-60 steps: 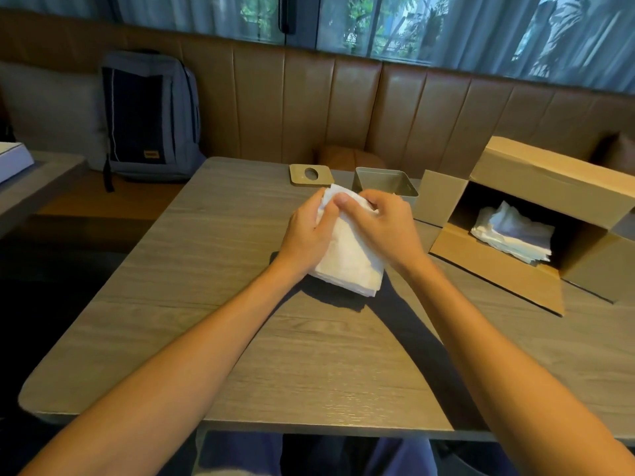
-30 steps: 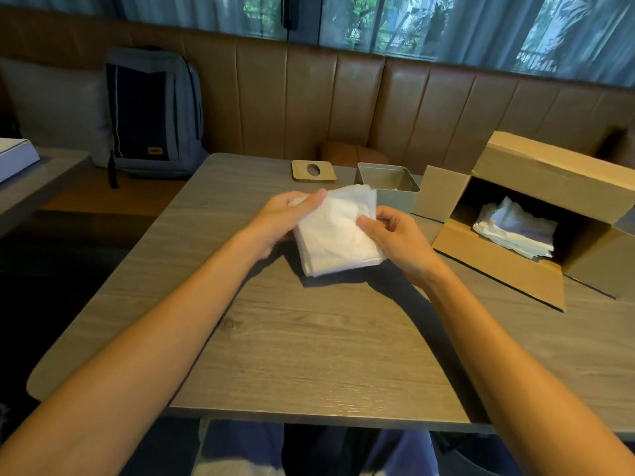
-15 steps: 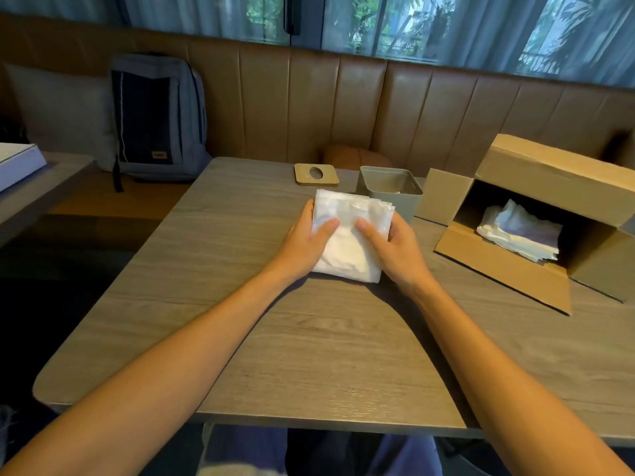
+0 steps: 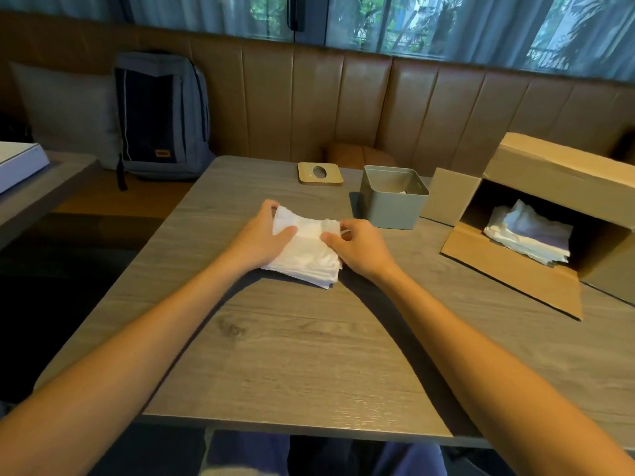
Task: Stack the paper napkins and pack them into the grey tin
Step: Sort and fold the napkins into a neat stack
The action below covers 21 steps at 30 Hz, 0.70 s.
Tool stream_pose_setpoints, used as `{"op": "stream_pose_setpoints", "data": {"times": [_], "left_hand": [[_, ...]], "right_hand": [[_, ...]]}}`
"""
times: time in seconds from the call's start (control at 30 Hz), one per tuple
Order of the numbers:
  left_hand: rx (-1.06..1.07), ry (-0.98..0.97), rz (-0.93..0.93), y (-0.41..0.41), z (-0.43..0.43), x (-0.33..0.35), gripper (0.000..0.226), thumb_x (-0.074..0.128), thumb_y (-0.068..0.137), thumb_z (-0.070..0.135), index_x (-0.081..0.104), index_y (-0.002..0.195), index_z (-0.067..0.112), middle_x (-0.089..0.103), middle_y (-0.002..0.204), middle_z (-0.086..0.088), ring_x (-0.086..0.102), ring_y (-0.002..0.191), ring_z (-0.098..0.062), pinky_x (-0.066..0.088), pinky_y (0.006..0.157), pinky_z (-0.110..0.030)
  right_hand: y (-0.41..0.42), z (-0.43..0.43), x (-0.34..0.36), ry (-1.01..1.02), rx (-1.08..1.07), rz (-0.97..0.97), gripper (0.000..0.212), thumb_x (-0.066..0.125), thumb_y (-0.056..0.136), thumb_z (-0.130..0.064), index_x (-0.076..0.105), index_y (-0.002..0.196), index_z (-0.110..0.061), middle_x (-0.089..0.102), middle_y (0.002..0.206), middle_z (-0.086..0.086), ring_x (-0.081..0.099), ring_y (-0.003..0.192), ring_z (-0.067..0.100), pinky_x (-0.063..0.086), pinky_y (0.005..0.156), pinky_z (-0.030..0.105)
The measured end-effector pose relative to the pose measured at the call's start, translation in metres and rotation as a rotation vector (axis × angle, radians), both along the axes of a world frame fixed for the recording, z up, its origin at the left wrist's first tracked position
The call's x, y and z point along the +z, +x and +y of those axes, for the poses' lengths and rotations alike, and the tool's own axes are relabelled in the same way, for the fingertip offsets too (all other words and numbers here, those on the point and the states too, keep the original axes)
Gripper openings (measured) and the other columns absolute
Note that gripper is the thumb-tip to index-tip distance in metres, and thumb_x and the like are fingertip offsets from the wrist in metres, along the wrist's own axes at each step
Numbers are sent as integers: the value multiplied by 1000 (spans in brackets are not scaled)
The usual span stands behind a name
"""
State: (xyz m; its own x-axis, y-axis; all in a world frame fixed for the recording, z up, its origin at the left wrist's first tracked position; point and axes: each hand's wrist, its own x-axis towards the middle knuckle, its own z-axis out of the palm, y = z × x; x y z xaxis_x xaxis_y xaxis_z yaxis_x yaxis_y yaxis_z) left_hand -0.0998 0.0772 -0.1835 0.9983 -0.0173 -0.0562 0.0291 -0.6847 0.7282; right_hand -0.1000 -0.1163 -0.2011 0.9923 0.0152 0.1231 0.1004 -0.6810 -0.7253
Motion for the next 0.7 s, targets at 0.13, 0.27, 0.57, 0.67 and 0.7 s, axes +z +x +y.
{"op": "stream_pose_setpoints", "data": {"times": [0.13,0.27,0.57,0.67,0.7], "left_hand": [[-3,449,-132,-5,6,-4,67,47,101,47,12,156,30,54,142,-11,58,119,-32,45,97,-49],[-70,691,-131,-9,12,0,64,36,102,55,15,156,26,59,133,-9,60,113,-29,44,94,-47],[-322,409,-409,42,-32,31,50,50,102,39,38,149,28,45,145,-5,47,131,-25,45,96,-38],[-480,328,-394,60,-78,29,49,52,101,36,38,148,32,48,140,-6,49,127,-27,46,92,-37],[-499,310,-391,65,-91,27,48,52,101,36,40,147,31,51,132,-4,51,123,-26,44,87,-35]], "right_hand": [[9,13,-6,-219,-60,-19,30,61,97,-41,68,112,-16,70,92,-1,65,83,15,59,79,34],[5,12,-4,-291,-39,-32,37,62,96,-43,60,125,-21,69,101,0,64,88,17,59,81,39],[31,-65,55,-486,-210,-305,40,66,93,-26,56,131,-19,55,131,4,58,113,21,51,88,35],[41,-79,58,-613,-201,-231,32,65,93,-23,63,125,-19,62,125,6,62,109,27,54,85,41],[41,-80,58,-637,-182,-216,25,62,95,-22,67,119,-20,66,118,7,64,103,29,56,83,43]]}}
